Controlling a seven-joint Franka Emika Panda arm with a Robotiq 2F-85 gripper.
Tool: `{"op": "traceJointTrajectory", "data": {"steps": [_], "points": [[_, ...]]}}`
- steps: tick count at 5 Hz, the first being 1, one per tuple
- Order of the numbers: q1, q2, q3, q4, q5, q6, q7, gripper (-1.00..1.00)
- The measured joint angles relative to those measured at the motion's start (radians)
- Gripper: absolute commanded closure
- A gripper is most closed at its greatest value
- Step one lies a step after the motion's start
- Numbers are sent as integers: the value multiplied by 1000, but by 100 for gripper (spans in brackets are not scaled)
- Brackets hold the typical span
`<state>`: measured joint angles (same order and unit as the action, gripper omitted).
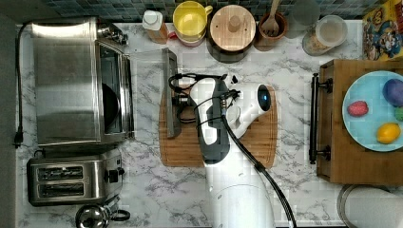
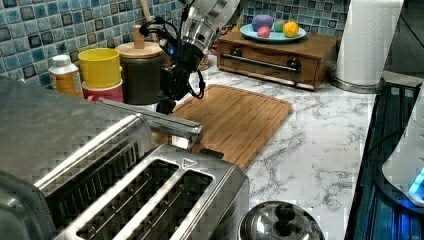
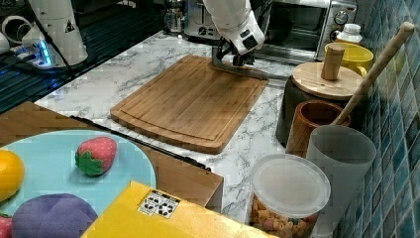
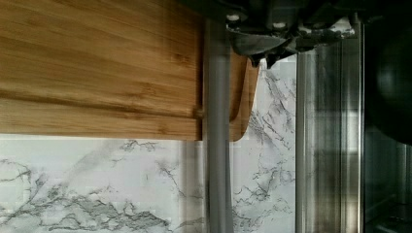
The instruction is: Close the oven.
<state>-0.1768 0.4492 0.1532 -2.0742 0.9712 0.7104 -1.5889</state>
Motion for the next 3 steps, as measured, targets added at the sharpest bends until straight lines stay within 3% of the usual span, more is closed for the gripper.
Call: {"op": "traceJointTrajectory", "data": {"steps": [3], "points": [[12,-56,10,-27,-19,19,50,100]]}}
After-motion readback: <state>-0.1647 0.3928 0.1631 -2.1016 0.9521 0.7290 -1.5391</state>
